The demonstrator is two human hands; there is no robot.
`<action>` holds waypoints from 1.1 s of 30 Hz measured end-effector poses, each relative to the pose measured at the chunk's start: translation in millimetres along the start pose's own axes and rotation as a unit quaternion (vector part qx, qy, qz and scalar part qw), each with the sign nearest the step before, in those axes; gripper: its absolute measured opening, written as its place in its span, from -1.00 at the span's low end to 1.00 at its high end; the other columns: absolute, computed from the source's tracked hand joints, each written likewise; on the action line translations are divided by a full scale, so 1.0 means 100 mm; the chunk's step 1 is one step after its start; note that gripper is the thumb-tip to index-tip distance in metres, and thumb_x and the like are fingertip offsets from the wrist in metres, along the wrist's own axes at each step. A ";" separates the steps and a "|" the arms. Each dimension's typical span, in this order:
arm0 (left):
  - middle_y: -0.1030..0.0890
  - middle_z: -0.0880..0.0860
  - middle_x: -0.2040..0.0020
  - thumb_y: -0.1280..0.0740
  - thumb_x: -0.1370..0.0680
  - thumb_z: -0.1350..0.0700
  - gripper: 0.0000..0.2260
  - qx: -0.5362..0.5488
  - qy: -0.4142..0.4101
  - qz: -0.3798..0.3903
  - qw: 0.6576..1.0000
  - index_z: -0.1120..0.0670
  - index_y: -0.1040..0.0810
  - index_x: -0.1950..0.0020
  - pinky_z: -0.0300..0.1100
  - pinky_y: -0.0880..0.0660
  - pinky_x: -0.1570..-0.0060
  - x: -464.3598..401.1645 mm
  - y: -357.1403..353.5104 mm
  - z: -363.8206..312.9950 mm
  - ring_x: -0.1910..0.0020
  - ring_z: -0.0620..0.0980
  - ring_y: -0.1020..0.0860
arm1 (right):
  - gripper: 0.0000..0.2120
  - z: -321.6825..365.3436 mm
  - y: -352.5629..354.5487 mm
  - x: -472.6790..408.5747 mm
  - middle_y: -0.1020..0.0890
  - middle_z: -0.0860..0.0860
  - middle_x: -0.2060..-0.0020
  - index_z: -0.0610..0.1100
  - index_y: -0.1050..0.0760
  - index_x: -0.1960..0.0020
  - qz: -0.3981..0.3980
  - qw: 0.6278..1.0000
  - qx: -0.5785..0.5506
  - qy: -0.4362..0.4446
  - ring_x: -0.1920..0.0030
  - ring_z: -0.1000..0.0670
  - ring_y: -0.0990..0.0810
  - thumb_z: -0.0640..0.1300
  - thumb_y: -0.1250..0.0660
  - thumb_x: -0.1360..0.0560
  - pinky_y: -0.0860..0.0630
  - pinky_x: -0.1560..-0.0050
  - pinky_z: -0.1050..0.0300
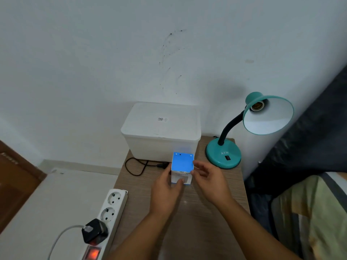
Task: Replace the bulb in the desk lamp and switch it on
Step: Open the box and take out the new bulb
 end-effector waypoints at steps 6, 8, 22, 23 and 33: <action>-0.64 -0.28 -0.08 -0.47 -0.51 0.17 -0.46 -0.006 0.018 0.001 1.000 -0.09 -0.42 -0.46 -0.25 -0.57 -0.12 0.01 -0.04 0.09 -0.09 -0.35 -0.60 | -0.63 0.11 0.01 -0.08 -0.67 0.03 -0.13 -0.11 -0.57 -0.27 0.008 0.995 0.097 0.027 -0.06 0.19 -0.63 -0.08 -0.44 -0.48 -0.55 -0.14 0.21; -0.63 -0.29 -0.06 -0.47 -0.52 0.14 -0.42 -0.016 0.026 0.002 1.000 -0.05 -0.38 -0.50 -0.34 -0.56 -0.07 0.01 -0.05 0.13 -0.07 -0.36 -0.60 | -0.62 0.15 0.02 -0.12 -0.67 0.00 -0.14 -0.11 -0.57 -0.27 0.021 0.991 0.127 0.036 -0.09 0.16 -0.63 -0.06 -0.45 -0.48 -0.55 -0.17 0.19; -0.64 -0.19 -0.09 -0.45 -0.54 0.07 -0.41 -0.046 0.029 0.001 0.999 -0.05 -0.32 -0.53 -0.45 -0.54 0.04 -0.02 -0.07 0.18 -0.01 -0.33 -0.62 | -0.54 0.45 -0.02 -0.25 -0.67 -0.02 -0.13 -0.08 -0.54 -0.32 0.073 0.937 0.333 0.070 -0.16 0.00 -0.57 0.11 -0.38 -0.50 -0.52 -0.14 0.10; -0.63 -0.20 -0.08 -0.44 -0.54 0.07 -0.41 -0.046 0.030 0.004 0.998 -0.05 -0.31 -0.53 -0.47 -0.52 0.06 -0.02 -0.07 0.17 -0.01 -0.32 -0.62 | -0.55 0.46 -0.03 -0.26 -0.66 -0.02 -0.15 -0.08 -0.53 -0.32 0.077 0.934 0.340 0.071 -0.17 0.00 -0.57 0.11 -0.38 -0.50 -0.52 -0.14 0.09; -0.66 -0.11 -0.15 -0.43 -0.54 0.04 -0.41 -0.047 0.009 0.003 0.999 -0.04 -0.32 -0.54 -0.33 -0.58 -0.06 -0.03 -0.04 0.17 -0.06 -0.27 -0.63 | -0.58 0.51 -0.07 -0.28 -0.65 -0.06 -0.16 -0.09 -0.53 -0.32 0.100 0.924 0.360 0.081 -0.16 -0.04 -0.60 0.05 -0.39 -0.51 -0.53 -0.17 0.05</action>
Point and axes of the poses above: each hand's wrist, its own x-axis away from the middle knuckle, its own y-axis out of the back of the hand, z = x × y, the point moved 5 cm from there along -x, towards the middle knuckle
